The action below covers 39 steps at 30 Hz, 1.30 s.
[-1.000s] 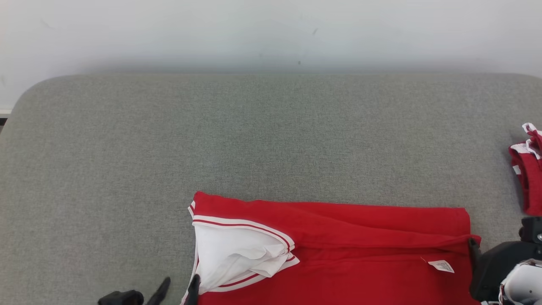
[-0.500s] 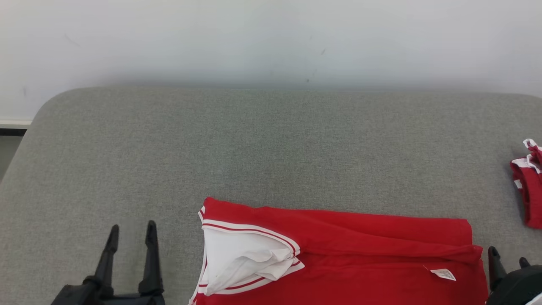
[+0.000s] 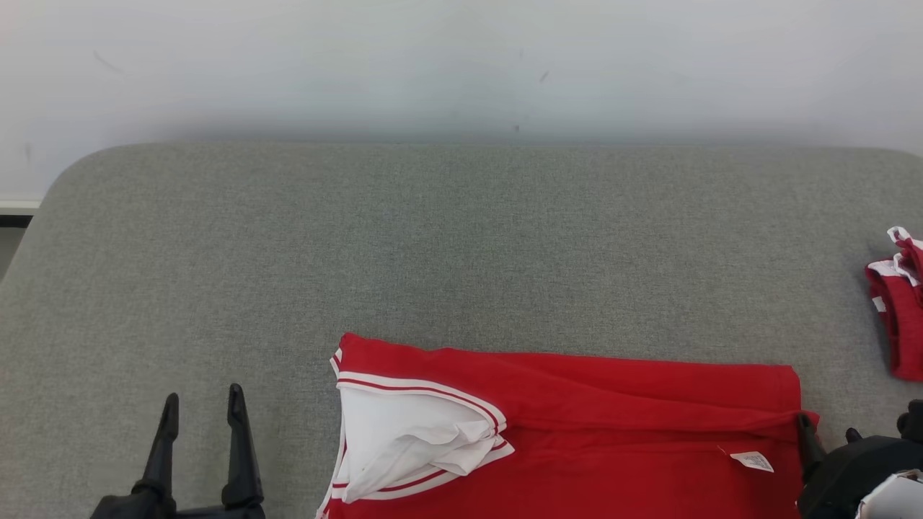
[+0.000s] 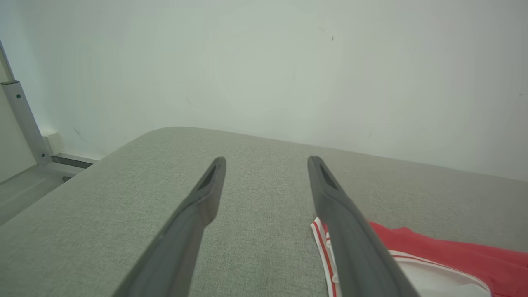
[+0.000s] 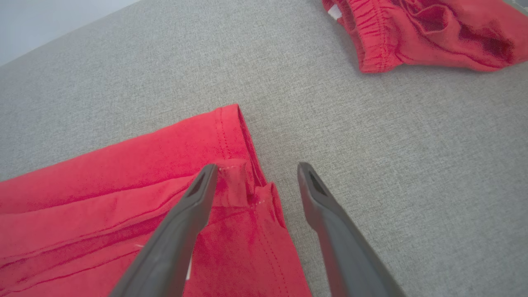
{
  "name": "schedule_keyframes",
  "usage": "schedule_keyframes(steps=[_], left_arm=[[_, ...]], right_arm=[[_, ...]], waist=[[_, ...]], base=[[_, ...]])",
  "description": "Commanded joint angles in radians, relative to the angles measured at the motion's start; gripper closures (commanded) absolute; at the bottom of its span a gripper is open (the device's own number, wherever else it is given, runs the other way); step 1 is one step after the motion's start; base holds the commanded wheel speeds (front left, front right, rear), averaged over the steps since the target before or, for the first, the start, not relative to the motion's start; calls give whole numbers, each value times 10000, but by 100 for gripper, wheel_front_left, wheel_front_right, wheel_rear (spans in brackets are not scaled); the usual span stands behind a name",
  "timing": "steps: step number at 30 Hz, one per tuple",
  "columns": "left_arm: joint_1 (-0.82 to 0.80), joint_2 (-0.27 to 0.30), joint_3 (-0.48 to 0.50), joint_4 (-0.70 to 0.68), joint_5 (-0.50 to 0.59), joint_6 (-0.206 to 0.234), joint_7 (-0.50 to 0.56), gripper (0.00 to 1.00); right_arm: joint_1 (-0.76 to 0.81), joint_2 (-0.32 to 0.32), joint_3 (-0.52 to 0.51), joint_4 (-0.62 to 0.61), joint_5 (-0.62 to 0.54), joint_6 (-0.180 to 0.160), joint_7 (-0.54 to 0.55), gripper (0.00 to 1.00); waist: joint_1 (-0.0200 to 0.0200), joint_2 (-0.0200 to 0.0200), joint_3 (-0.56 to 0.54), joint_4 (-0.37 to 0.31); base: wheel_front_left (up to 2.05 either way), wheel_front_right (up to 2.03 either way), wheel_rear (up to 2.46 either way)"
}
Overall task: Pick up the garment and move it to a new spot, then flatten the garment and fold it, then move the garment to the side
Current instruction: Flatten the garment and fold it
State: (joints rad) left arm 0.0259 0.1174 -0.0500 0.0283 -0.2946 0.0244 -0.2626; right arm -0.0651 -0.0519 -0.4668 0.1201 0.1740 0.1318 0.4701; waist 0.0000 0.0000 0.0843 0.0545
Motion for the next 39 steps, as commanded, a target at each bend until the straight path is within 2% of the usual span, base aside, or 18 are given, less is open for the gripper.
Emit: schedule_keyframes(steps=[1, 10, 20, 21, 22, 24, 25, 35, 39], left_arm=[[114, -45, 32, 89, 124, -79, -24, 0], [-194, -307, 55, 473, 542, -489, -23, 0], [-237, -453, 198, 740, 748, -715, -25, 0], [-217, -463, 209, 760, 758, -737, -25, 0], [-217, -463, 209, 760, 758, -737, -25, 0], [-184, -477, 226, 800, 787, -749, -25, 0], [-170, -478, 245, 813, 798, -767, -25, 0], [18, -537, 396, 830, 938, -817, -26, 0], [49, -553, 451, 828, 985, -801, -24, 0]], right_arm=[[-79, 33, 58, 47, -113, -28, 57, 0], [-612, 31, -182, 659, -1029, -28, 652, 0], [-854, 51, -245, 1933, -1272, -28, 1318, 0], [-866, 56, -242, 2015, -1295, -28, 1354, 24], [-866, 56, -242, 2015, -1295, -28, 1354, 24], [-929, 62, -217, 2178, -1156, -28, 1399, 82], [-937, 64, -182, 2248, -1124, -28, 1423, 100], [-1361, 36, 43, 2160, -1048, -29, 1087, 100], [-1393, 19, -170, 1905, -1083, -30, 904, 100]], waist=[[0, 0, 32, -7], [0, 0, 253, 158], [0, 0, 266, 312], [0, 0, 250, 311], [0, 0, 250, 311], [0, 0, 214, 302], [0, 0, 192, 292], [0, 0, 106, 54], [0, 0, 73, 9]], base=[[0, 0, 0], [0, 0, 0], [0, 0, 0], [0, 0, 0], [0, 0, 0], [0, 0, 0], [0, 0, 0], [0, 0, 0], [0, 0, 0]])
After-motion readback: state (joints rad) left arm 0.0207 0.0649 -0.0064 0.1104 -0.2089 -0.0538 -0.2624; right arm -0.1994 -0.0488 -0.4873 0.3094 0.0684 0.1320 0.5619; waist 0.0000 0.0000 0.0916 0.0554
